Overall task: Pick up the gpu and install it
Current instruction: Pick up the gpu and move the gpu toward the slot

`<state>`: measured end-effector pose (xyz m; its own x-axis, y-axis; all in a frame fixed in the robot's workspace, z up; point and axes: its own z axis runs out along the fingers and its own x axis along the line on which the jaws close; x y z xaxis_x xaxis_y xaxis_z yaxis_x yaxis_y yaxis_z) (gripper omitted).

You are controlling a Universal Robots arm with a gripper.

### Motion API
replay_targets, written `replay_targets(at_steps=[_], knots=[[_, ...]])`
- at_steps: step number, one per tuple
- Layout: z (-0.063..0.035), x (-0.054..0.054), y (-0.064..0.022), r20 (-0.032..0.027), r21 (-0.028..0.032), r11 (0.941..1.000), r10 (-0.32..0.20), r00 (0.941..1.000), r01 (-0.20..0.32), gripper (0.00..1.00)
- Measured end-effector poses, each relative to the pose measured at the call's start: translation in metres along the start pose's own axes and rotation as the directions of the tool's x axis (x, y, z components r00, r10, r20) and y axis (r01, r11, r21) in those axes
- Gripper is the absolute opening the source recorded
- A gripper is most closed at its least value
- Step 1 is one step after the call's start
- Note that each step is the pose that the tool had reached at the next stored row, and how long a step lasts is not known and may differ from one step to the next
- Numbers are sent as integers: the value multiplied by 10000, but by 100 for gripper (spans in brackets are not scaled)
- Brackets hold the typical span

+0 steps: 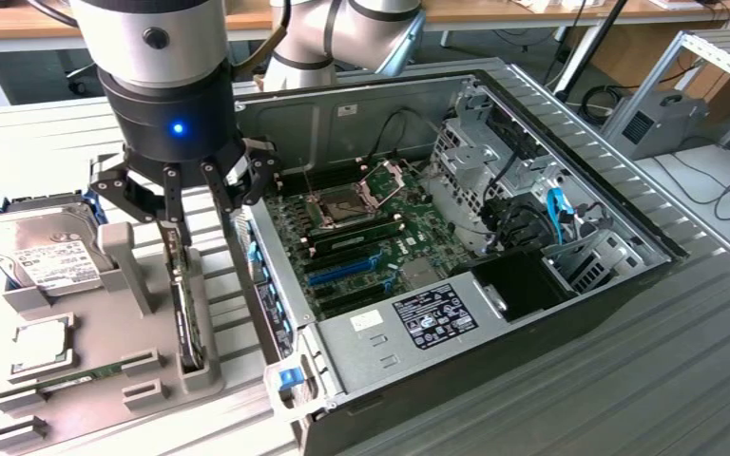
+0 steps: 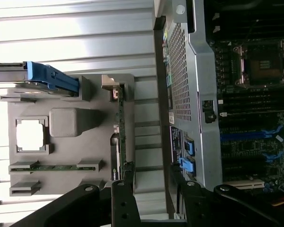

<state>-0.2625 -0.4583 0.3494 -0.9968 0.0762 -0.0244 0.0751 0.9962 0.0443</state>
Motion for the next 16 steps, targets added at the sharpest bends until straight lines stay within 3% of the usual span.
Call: replay_targets(at_steps=[16], knots=[[45, 16, -3, -1, -1, 10000, 0, 10000, 0, 42]])
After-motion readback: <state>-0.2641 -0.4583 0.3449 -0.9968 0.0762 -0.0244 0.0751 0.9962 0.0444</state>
